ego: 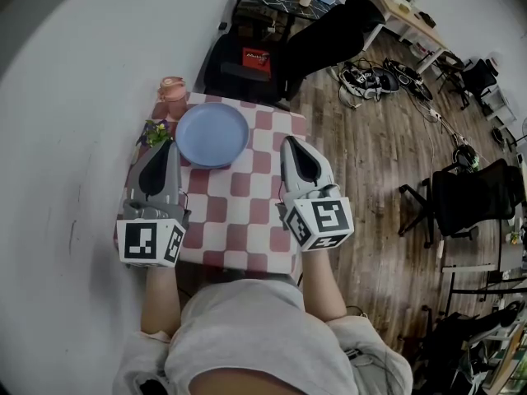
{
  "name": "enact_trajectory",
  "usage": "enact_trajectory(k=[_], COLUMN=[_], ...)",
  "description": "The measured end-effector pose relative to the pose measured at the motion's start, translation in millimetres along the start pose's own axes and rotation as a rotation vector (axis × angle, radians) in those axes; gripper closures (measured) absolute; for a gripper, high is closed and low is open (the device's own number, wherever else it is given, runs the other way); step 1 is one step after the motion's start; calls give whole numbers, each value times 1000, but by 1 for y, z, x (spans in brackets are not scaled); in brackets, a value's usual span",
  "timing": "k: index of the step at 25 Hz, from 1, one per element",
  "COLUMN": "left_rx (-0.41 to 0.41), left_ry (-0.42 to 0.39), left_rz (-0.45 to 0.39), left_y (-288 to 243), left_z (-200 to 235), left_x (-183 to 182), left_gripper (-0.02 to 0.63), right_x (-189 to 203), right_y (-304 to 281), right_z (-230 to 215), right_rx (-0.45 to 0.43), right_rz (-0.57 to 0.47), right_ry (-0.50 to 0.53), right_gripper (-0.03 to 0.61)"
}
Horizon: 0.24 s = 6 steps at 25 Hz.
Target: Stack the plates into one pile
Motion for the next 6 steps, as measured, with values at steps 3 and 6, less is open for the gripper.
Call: enact_trajectory(k=[3,6], left_rx=[-1,-1], left_ry=[9,13], left_rz=[0,2], left_y=[3,6], left_z=[0,-1], left_x=[0,-1], left_gripper=[609,609], right_x=[-1,-3], right_y=[2,5], right_z=[3,4], right_rx=[0,0], right_rz=[-6,-11], right_ry=[-3,-7], right_gripper=[580,580])
Point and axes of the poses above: the fingertips, and each gripper's own axes: y backward along the fingers, z to its left, x out of its underside, the point moved 9 cm from there along y, backward along the fingers, and after that the axes turned 15 degrees about y, right-handed, at the moved point
